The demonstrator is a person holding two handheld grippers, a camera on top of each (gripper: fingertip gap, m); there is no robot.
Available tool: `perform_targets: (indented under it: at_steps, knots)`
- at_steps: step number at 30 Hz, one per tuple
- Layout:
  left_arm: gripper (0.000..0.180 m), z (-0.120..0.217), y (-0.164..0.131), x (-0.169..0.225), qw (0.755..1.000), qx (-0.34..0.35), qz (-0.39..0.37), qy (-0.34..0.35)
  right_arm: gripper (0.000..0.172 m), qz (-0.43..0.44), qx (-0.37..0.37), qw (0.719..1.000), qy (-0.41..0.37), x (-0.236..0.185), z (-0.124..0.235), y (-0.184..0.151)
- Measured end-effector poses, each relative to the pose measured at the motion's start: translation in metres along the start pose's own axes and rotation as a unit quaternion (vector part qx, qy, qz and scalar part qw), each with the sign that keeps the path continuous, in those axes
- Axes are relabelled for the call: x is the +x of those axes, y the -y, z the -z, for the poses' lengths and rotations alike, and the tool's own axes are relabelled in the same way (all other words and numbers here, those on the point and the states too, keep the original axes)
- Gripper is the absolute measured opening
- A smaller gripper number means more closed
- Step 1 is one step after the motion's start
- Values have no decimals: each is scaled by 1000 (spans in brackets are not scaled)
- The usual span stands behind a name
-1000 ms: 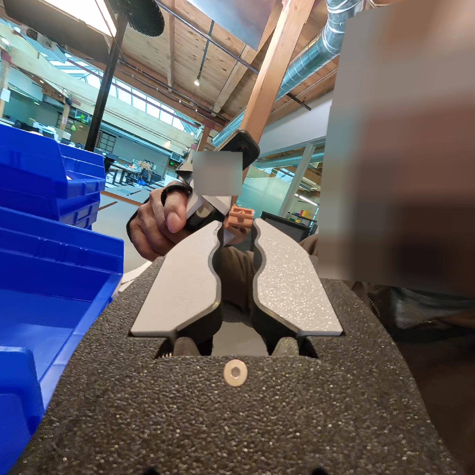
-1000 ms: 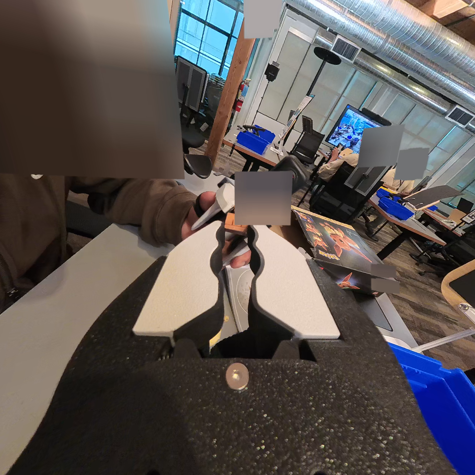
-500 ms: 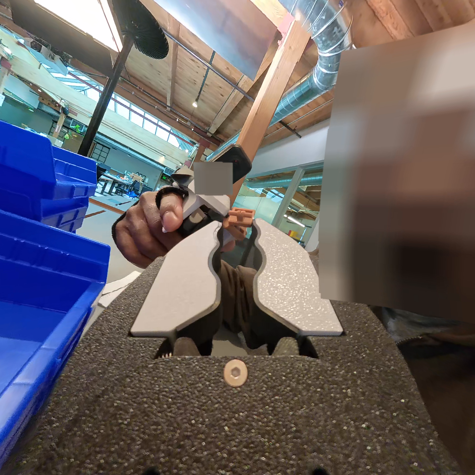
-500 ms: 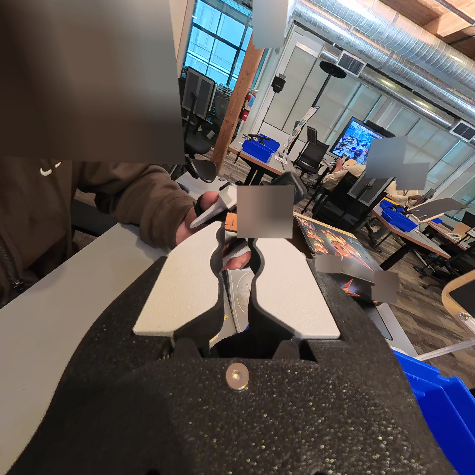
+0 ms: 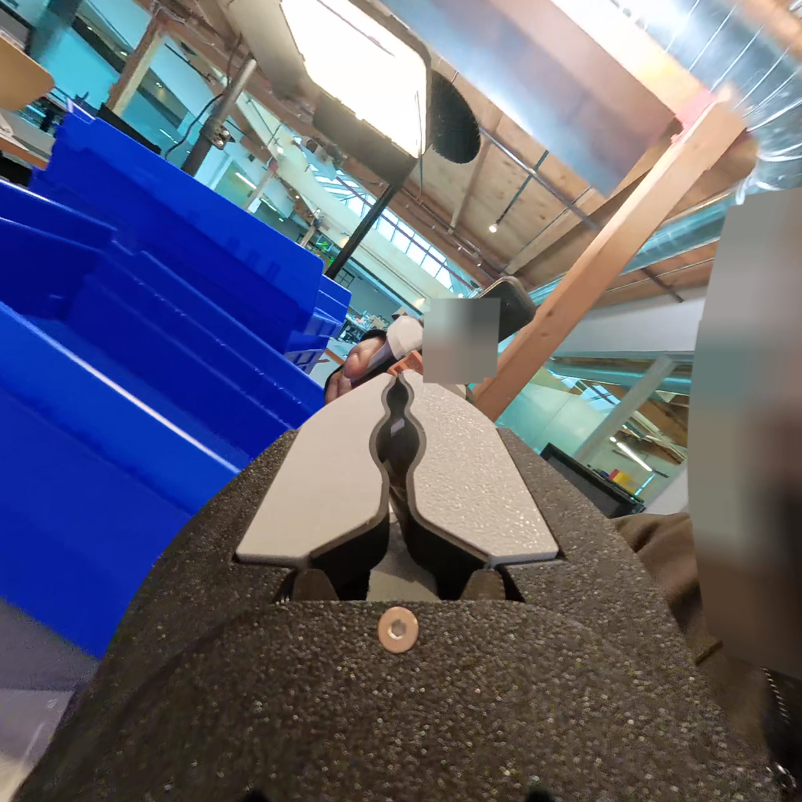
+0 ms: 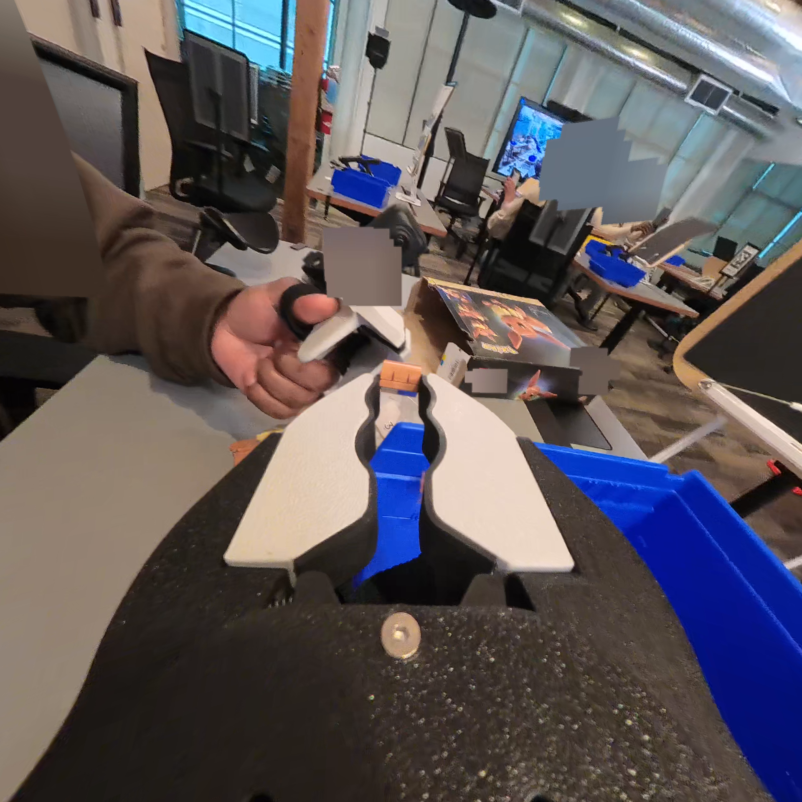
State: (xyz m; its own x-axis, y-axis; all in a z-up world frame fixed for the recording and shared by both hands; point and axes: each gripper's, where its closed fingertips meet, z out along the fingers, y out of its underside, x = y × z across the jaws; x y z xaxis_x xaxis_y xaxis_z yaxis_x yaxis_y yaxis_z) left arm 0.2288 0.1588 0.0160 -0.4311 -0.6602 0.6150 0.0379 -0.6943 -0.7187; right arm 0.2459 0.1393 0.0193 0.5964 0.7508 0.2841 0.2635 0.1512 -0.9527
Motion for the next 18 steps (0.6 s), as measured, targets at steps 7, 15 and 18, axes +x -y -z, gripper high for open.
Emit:
perform_targets:
  at_steps: [7,15,18]
  knots:
    - [0,11,13,-4,1000,17,0,4,17,8,-7,1000,-8,-1,0,4]
    - [0,5,2,6,999,-10,-53,-7,17,19,6,1000,-3,-8,-4,10]
    - [2,0,-6,16,992,-33,-120,-13,17,18,23,1000,5,-13,-6,15]
